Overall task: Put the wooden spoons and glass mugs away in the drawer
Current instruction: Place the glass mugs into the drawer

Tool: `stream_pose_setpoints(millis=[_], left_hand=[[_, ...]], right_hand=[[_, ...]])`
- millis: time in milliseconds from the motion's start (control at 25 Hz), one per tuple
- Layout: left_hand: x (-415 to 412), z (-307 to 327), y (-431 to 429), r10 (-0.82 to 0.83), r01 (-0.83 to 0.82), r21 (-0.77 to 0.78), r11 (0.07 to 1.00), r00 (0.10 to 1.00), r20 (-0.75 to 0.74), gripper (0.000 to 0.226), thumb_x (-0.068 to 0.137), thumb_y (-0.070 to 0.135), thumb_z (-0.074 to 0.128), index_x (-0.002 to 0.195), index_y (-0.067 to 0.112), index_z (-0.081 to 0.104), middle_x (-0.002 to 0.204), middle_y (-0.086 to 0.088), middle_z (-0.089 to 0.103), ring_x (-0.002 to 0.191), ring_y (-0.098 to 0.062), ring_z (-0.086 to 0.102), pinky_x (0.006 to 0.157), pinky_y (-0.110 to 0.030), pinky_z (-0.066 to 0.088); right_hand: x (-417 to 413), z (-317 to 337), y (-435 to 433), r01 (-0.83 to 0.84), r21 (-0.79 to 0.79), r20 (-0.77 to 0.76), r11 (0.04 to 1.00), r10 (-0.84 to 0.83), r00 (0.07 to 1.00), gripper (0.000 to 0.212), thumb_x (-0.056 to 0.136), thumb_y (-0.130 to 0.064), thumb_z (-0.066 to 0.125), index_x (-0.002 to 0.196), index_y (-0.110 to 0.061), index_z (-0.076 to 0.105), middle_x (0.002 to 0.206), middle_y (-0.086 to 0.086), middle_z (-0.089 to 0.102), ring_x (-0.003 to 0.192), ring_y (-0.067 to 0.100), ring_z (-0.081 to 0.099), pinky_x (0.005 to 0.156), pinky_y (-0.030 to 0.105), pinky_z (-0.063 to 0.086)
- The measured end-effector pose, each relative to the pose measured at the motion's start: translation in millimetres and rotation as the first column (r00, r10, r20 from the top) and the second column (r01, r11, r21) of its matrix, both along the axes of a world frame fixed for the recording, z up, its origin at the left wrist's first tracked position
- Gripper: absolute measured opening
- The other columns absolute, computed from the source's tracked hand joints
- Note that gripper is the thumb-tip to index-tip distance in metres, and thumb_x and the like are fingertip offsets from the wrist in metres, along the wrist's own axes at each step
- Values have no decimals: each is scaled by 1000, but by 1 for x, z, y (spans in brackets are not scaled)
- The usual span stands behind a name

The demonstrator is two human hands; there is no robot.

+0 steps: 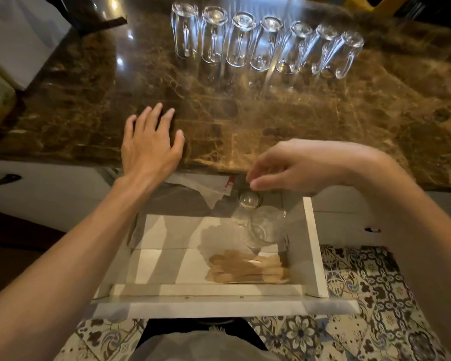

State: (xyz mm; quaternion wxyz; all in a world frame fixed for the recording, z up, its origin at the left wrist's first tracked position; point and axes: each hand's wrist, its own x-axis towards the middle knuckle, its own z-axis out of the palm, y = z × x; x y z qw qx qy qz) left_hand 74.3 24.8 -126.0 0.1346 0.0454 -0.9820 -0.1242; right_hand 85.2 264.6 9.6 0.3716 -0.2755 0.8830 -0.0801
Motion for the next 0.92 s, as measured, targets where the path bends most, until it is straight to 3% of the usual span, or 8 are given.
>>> stream_pose_setpoints(millis=[200,320,440,560,680,800,920], left_hand=[[-9,13,-6,-16,15,50,999,1000,24,50,91,41,46,135,18,46,145,-7,42,133,-23,35,111,-39,21],[-19,25,-9,-9,8,161,987,1000,5,46,89,38,50,130,17,51,138,-5,49,126,-24,44,105,-38,31],[-45,41,-9,12,5,396,918,999,-42,39,90,35,52,126,19,54,130,-3,55,117,-20,51,95,-31,38],[-82,54,-4,97,-39,646,763,994,-54,35,91,33,51,123,21,58,123,-1,60,107,-12,55,88,-20,37],[-117,59,0,151,-62,781,622,988,-41,32,92,31,50,121,20,61,118,3,64,101,-5,56,87,-20,42],[-141,55,1,147,-56,817,573,988,-35,33,93,31,52,121,18,61,116,2,65,102,-8,58,90,-24,46],[-159,51,-1,139,-65,818,572,990,-19,30,92,32,55,117,17,62,109,4,66,97,-7,59,82,-19,47]], right_hand=[[-62,26,-32,228,-447,-177,865,-336,925,25,90,-33,56,111,-21,63,89,-19,61,82,-7,57,65,9,46],[-94,15,-52,289,-592,-203,752,-487,850,23,90,-28,59,110,-17,63,93,-10,64,80,-5,59,62,4,46],[-124,-5,-68,370,-679,-155,634,-616,772,26,90,-25,61,113,-14,61,104,-1,66,91,8,63,78,18,52],[-148,-27,-81,488,-748,-14,450,-746,666,29,90,-24,61,115,-9,60,108,5,66,97,18,63,87,33,54],[-165,-42,-93,555,-778,91,296,-820,565,31,90,-24,61,115,-7,60,110,8,66,100,22,64,90,40,53],[-178,-51,-107,558,-782,73,277,-848,524,31,89,-24,63,114,-6,63,111,10,67,100,23,64,91,40,52],[-189,-55,-116,548,-772,-28,321,-879,476,28,87,-29,64,107,-10,67,106,5,70,99,18,63,92,34,49]])
